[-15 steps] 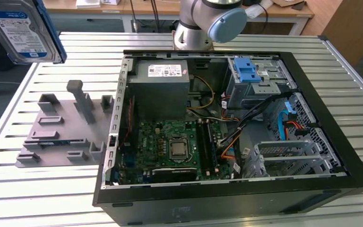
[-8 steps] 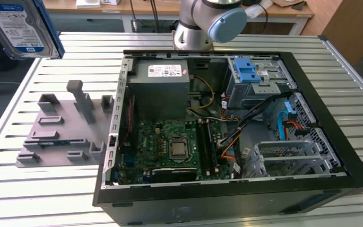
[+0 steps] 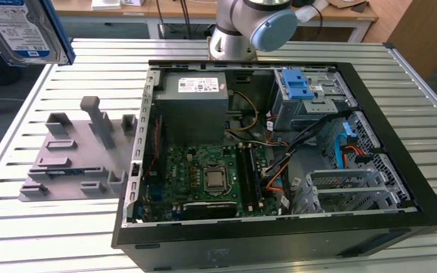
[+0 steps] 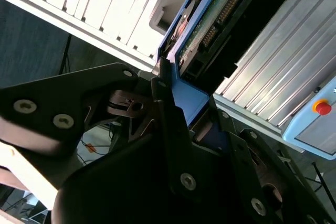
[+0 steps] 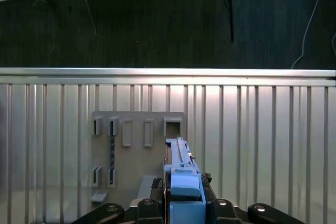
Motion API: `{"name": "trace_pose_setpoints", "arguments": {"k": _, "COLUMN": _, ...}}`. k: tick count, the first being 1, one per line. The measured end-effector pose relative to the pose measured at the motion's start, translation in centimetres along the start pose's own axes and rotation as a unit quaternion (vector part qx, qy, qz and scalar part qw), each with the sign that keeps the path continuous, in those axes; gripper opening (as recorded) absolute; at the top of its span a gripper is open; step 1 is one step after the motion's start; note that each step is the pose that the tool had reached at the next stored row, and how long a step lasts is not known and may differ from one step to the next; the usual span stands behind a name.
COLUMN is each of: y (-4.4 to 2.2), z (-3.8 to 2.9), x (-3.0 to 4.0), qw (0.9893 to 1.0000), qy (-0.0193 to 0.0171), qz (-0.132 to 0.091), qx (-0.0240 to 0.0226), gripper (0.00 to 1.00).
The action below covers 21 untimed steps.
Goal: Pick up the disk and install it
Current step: 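Pick up the disk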
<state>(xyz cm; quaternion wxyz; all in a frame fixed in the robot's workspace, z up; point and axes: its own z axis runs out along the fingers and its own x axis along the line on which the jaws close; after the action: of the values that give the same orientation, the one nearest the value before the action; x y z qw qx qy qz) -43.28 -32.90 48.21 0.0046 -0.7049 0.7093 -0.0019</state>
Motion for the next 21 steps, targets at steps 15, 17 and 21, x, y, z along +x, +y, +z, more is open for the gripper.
{"name": "trace_pose_setpoints", "arguments": {"k": 15, "y": -0.73, "z": -0.15, "x": 0.0, "qw": 1.0, "qy": 0.0, "qz": 0.0, "qx": 0.0, "gripper": 0.36}}
{"name": "trace_pose_setpoints", "arguments": {"k": 17, "y": -0.94, "z": -0.15, "x": -0.01, "qw": 1.0, "qy": 0.0, "qz": 0.0, "qx": 0.0, "gripper": 0.36}}
{"name": "trace_pose_setpoints", "arguments": {"k": 21, "y": -1.35, "z": -0.15, "x": -0.01, "qw": 1.0, "qy": 0.0, "qz": 0.0, "qx": 0.0, "gripper": 0.36}}
